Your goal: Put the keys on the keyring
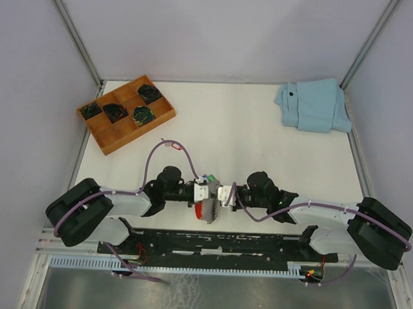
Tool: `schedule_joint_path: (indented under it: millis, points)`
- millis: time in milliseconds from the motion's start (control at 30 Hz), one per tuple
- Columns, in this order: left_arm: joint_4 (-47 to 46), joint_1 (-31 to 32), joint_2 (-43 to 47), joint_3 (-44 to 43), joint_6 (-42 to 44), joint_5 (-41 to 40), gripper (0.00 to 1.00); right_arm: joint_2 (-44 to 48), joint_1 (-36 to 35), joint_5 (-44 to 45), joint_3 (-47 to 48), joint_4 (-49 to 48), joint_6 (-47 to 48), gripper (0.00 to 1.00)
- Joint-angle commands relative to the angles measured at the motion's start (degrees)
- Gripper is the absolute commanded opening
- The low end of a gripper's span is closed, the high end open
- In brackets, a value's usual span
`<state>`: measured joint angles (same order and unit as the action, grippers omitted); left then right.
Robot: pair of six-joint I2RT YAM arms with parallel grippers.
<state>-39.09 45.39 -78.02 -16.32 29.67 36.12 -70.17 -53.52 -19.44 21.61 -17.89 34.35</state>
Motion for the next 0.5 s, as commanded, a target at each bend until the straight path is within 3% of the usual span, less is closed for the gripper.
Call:
schedule_joint_path:
  millis: [0, 467]
  points:
    - [-1.88, -0.17, -0.11, -2.27, -1.11, 0.52, 0.03, 0.54, -0.36, -0.65, 0.76, -0.82, -0.45, 0.01]
    - [-1.71, -0.13, -0.09, -2.4, -1.15, 1.09, 0.03, 0.8, -0.36, -0.6, 0.63, -2.04, -1.81, 0.01]
